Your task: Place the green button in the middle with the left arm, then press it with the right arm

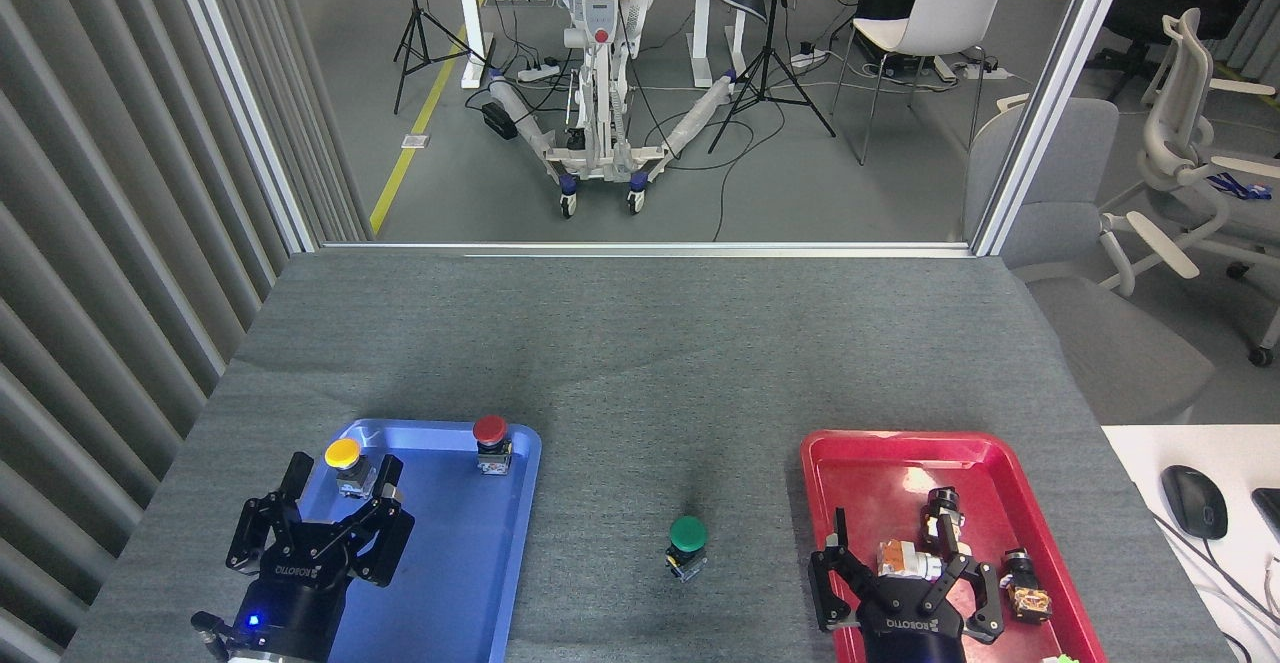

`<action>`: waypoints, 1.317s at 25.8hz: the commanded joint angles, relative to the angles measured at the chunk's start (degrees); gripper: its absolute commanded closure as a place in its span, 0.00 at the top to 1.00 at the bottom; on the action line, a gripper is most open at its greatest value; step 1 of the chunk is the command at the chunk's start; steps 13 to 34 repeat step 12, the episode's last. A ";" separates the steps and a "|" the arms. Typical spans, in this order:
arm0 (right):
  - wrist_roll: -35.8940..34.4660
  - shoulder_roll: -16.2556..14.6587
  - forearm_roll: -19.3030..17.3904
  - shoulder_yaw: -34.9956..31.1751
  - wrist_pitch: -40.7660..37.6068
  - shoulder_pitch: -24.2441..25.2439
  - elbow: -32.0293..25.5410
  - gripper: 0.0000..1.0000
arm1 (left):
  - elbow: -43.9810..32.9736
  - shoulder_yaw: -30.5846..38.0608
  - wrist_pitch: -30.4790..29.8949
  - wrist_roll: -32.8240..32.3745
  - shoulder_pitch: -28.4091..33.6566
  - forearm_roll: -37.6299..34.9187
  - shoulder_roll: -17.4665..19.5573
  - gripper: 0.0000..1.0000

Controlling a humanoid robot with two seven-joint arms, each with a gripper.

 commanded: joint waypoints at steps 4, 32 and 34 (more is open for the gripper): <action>0.31 0.25 0.00 0.11 0.01 0.04 0.01 1.00 | 0.26 0.25 -0.35 -0.32 0.76 0.05 0.05 0.99; 0.22 0.25 0.00 0.11 0.01 0.04 0.01 1.00 | 2.72 3.15 1.49 -0.76 0.85 -0.13 -0.21 0.99; 0.22 0.25 0.00 0.11 0.01 0.04 0.01 1.00 | 2.72 3.15 1.49 -0.76 0.85 -0.13 -0.21 0.99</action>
